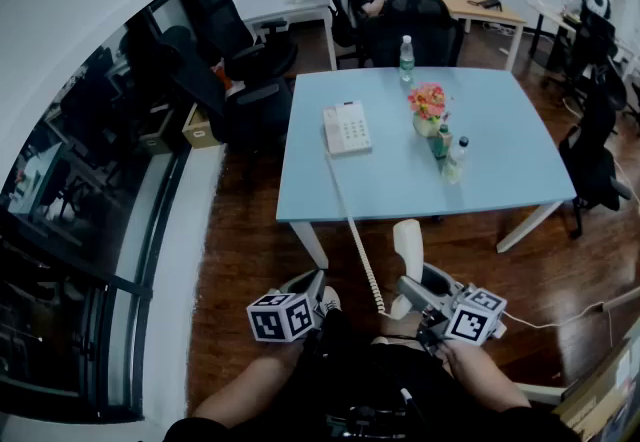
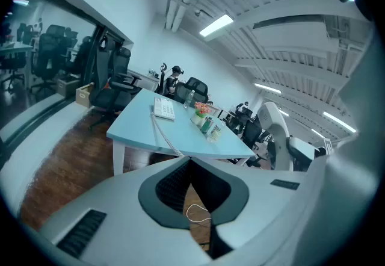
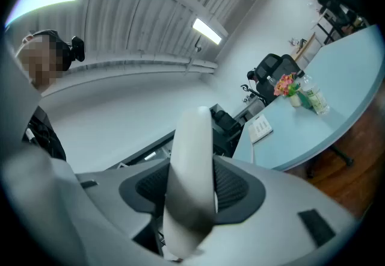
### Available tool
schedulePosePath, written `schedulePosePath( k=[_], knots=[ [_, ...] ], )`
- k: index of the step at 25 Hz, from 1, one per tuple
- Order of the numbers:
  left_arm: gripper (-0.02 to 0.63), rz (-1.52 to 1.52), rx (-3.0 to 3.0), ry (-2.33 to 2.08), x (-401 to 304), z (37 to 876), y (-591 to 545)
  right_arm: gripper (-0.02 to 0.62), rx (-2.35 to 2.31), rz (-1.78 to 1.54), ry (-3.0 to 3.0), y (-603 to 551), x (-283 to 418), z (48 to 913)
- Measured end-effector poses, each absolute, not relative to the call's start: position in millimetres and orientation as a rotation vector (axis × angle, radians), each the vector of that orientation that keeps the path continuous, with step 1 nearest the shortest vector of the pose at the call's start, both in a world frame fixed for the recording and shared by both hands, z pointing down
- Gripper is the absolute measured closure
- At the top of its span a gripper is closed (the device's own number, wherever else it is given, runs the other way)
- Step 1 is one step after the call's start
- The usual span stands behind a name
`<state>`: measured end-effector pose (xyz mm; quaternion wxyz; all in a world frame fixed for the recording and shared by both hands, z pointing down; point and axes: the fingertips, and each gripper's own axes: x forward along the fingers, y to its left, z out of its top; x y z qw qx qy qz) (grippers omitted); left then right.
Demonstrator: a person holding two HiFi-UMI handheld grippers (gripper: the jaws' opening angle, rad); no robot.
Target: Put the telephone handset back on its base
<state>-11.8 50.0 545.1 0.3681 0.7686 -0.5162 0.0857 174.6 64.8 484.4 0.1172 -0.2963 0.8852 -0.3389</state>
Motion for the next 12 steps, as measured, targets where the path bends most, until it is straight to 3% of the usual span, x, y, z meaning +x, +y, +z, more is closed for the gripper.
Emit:
schedulePosePath(
  k=[12],
  knots=[
    [0.606,0.214,1.980,-1.312,-6.6,544.0,46.2,0.361,-0.855,-1.005,2.620,69.7,172.7,480.8]
  ],
)
